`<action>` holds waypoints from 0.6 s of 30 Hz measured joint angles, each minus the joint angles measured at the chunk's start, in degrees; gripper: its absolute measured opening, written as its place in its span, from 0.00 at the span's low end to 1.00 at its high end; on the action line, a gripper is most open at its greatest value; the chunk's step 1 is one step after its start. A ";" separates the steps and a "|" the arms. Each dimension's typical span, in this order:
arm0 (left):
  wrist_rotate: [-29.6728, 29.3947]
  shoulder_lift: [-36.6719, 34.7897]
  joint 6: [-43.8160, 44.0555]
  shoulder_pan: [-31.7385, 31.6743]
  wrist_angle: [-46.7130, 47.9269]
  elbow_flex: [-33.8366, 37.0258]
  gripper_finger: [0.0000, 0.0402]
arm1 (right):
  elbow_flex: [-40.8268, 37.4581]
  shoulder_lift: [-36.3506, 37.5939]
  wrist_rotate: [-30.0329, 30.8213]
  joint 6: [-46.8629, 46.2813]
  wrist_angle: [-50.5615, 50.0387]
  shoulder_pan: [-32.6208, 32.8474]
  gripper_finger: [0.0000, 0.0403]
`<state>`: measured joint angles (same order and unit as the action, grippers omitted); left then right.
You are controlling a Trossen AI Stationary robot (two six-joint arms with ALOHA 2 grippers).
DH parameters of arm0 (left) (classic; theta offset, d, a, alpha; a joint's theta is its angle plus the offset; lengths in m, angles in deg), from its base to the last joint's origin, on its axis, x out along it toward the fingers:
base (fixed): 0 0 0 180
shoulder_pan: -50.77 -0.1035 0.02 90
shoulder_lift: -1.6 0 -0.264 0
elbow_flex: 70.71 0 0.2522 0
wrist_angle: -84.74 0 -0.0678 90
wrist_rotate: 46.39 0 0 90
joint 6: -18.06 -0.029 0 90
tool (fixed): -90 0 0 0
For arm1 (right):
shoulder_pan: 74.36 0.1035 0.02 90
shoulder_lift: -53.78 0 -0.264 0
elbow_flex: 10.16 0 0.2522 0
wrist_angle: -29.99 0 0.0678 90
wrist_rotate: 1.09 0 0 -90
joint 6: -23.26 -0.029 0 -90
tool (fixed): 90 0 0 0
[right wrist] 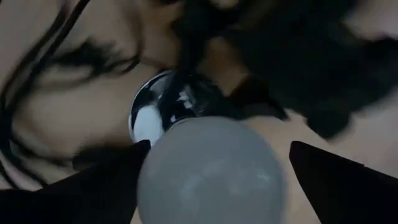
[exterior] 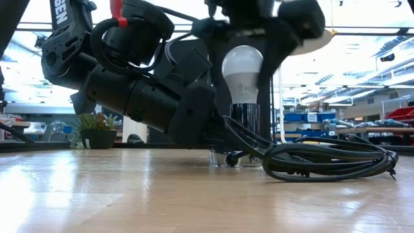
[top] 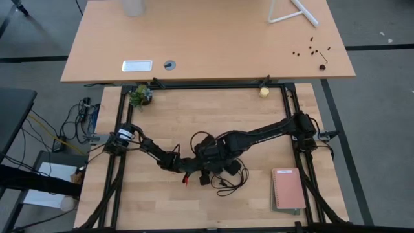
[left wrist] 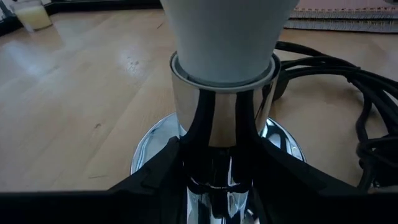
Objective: Screw lightbulb
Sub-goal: Remove the lightbulb from the lamp
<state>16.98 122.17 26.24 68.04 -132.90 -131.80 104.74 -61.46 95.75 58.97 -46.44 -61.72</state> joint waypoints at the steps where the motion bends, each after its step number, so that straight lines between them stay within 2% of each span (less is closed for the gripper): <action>1: 0.14 0.00 0.21 0.00 0.01 0.00 0.46 | 0.93 0.00 1.27 -5.30 -0.48 0.15 0.98; 5: 0.75 0.00 1.54 -0.01 0.07 0.00 0.46 | 4.54 0.00 1.68 -30.95 -5.13 -0.46 0.96; 8: 2.11 0.00 2.38 -0.02 0.00 0.00 0.46 | 4.80 0.00 -3.58 -45.57 -6.57 -1.33 0.94; 10: 3.11 -0.02 2.71 0.00 -0.02 -0.02 0.46 | 4.45 0.02 -5.97 -51.19 -6.89 -1.61 0.93; 13: 3.78 -0.02 4.43 0.01 -0.06 -0.02 0.46 | 2.49 0.05 -5.92 -56.66 -6.30 -1.13 0.93; 18: 3.97 -0.06 6.96 0.04 0.57 -0.07 0.46 | 0.74 0.04 -1.07 -62.64 -7.78 1.23 0.93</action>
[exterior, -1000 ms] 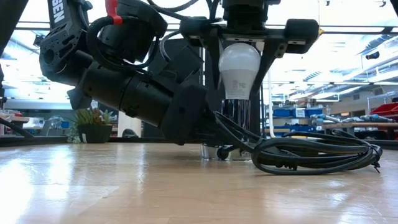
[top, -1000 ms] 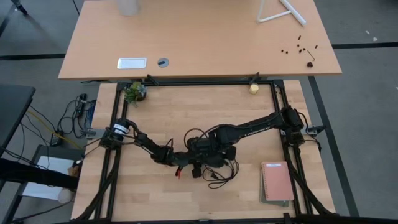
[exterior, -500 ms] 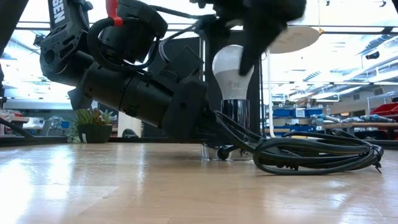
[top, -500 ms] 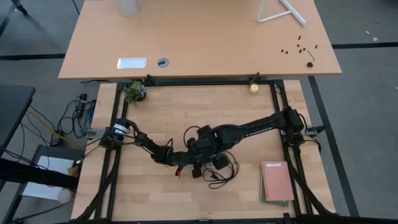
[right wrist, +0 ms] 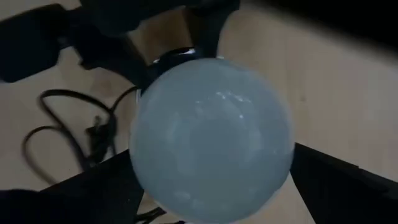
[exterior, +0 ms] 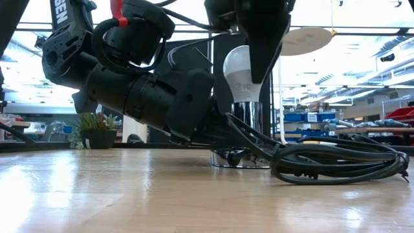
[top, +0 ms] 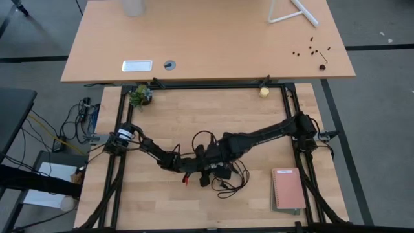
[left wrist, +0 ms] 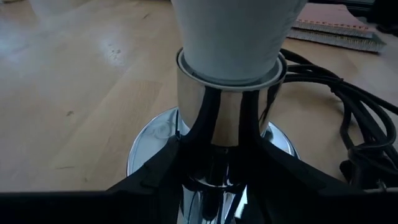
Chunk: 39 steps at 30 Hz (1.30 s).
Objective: Screw lightbulb
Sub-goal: Remove the lightbulb from the lamp
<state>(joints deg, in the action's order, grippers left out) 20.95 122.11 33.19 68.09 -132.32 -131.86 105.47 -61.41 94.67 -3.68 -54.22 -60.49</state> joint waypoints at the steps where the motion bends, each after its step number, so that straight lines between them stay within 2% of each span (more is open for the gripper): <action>1: 0.03 -0.01 0.23 0.03 0.18 0.00 0.46 | -0.15 0.00 1.70 -1.04 -0.11 0.77 0.93; 8: -0.01 -0.03 1.80 0.15 0.41 0.00 0.46 | -2.62 0.59 12.42 -10.83 0.02 8.22 0.93; 12: -0.12 -0.03 1.84 0.24 0.76 0.00 0.46 | -7.89 0.68 19.26 -16.18 2.78 12.65 0.93; 15: -0.19 -0.03 1.77 0.33 1.29 0.00 0.46 | -14.14 1.91 19.26 -16.59 6.41 13.81 0.93; 18: -0.19 -0.07 1.65 0.39 1.96 0.01 0.46 | -23.35 5.75 18.35 -20.03 14.25 13.94 0.93; 21: -0.32 -0.09 0.26 0.44 1.68 0.67 0.46 | -33.99 12.60 21.78 -25.55 24.05 16.21 0.93; 24: -0.58 -0.04 -2.40 0.46 0.91 0.82 0.46 | -46.33 21.33 28.01 -28.23 38.70 18.87 0.93; 26: -0.61 0.00 -4.33 0.41 0.23 0.92 0.46 | -55.08 26.26 33.45 -26.80 51.61 20.60 0.93; 29: -0.64 0.10 -6.44 0.37 -1.02 1.03 0.46 | -65.82 31.04 36.40 -21.32 70.61 21.96 0.93; 34: -0.76 0.19 -6.41 0.37 -2.23 0.78 0.46 | -77.04 31.16 37.96 -10.48 96.89 21.84 0.93; 37: -1.14 0.28 -4.66 0.31 -2.17 0.19 0.46 | -79.94 27.73 39.39 -2.98 109.18 21.32 0.93; 39: -3.73 0.30 -2.90 0.31 -1.04 -0.40 0.46 | -80.19 24.52 41.31 2.38 115.78 20.93 0.93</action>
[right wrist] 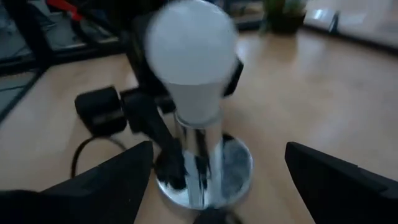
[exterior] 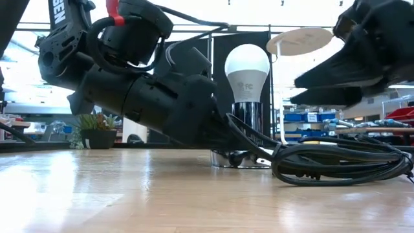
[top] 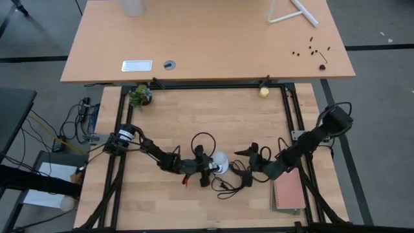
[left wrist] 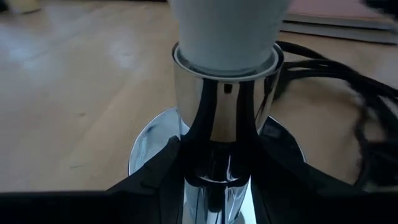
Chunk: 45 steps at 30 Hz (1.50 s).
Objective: Screw lightbulb
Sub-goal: Remove the lightbulb from the lamp
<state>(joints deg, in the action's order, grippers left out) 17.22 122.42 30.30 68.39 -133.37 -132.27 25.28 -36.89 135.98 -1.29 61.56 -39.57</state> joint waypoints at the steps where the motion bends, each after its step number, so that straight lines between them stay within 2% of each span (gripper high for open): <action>1: -1.59 0.00 0.62 0.00 0.78 -0.38 0.46 | 0.43 -1.69 1.15 2.71 2.71 -0.13 0.93; 4: -4.76 0.00 1.52 -0.09 3.45 -1.67 0.46 | 2.79 -7.31 4.99 8.89 7.95 -0.78 0.93; 7: -6.22 -0.02 1.79 -0.15 5.97 -3.00 0.46 | 5.07 -12.48 5.83 13.15 13.84 -1.58 0.93; 13: -6.38 -0.02 2.22 -0.26 7.43 -4.06 0.46 | 6.87 -19.29 5.14 12.87 21.87 -2.93 0.93; 19: -6.40 -0.11 3.36 -0.26 7.63 -4.06 0.46 | 7.72 -20.80 4.05 16.58 29.43 -4.93 0.93; 31: -6.37 -0.21 3.47 -0.26 7.99 -4.06 0.46 | 11.49 -20.80 2.25 20.07 29.20 -9.51 0.91; 35: -6.38 -0.22 3.47 -0.26 8.08 -4.08 0.46 | 11.58 -20.80 1.24 20.23 28.69 -10.03 0.84; 45: -6.51 -0.33 3.47 -0.26 8.34 -4.14 0.46 | 11.53 -20.89 -1.53 20.72 27.03 -10.63 0.56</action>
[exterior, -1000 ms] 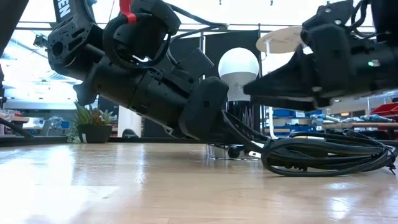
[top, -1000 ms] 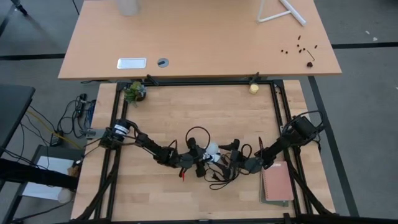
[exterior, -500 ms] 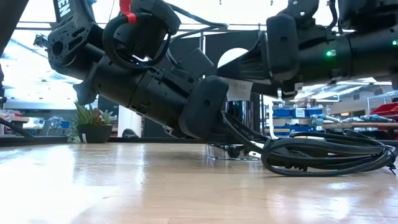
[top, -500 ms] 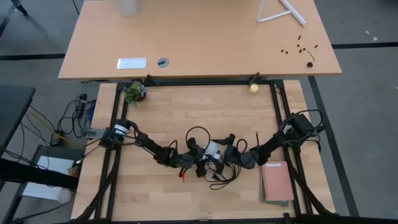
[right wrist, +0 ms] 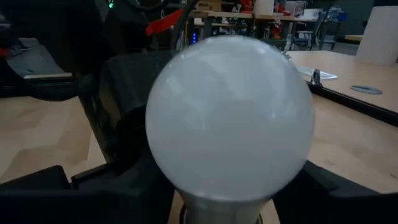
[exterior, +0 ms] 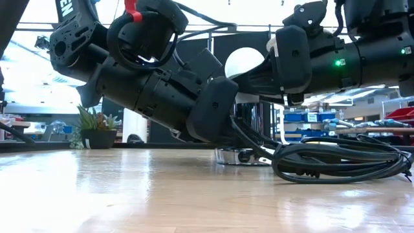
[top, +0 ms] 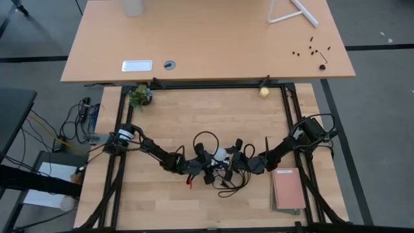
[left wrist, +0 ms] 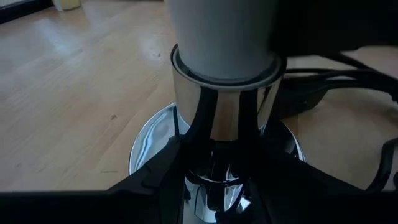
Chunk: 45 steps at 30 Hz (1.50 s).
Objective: Screw lightbulb
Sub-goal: Remove the lightbulb from the lamp
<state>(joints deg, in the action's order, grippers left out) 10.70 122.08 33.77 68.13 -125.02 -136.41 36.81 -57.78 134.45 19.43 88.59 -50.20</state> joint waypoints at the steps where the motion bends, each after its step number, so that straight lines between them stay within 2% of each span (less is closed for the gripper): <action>1: -0.10 -0.06 0.00 0.00 -0.03 -0.05 0.46 | -0.02 0.00 -0.15 -0.01 0.02 0.00 0.55; 10: 0.39 -0.10 -0.02 0.00 0.95 -0.07 0.46 | -1.14 0.00 -2.12 -0.61 0.11 0.00 0.51; 15: 3.84 -0.06 -0.62 -0.02 1.42 -0.12 0.46 | -4.69 0.06 -8.30 -0.58 3.01 -0.36 0.47; 19: 6.48 -0.06 -3.11 -0.02 1.30 -0.13 0.46 | -6.68 0.15 -19.45 1.62 5.23 -2.50 0.45; 25: 9.01 -0.08 -5.07 0.13 0.78 -0.02 0.46 | -7.19 0.15 -41.35 5.97 6.81 -8.62 0.44; 29: 9.78 -0.06 -5.05 0.13 0.41 0.00 0.46 | -7.23 0.08 -58.51 6.96 7.64 -14.75 0.44; 31: 9.68 0.01 -4.92 0.06 0.00 0.00 0.46 | -7.21 0.04 -64.28 6.10 7.65 -17.50 0.44; 36: 8.61 0.05 -4.09 -0.09 -0.20 0.06 0.46 | -7.17 0.04 -66.22 -0.14 7.16 -20.71 0.47; 42: 8.59 0.07 -4.57 -0.07 -0.11 0.06 0.46 | -7.90 0.33 -65.84 -1.80 7.39 -19.75 0.65; 45: 8.62 0.07 -4.57 -0.07 -0.12 0.06 0.46 | -8.54 0.33 -60.78 -3.56 7.32 -18.23 0.74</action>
<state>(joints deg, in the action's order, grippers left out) 19.33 122.15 29.20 68.07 -125.15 -136.34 28.28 -57.46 73.67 15.87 95.91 -68.43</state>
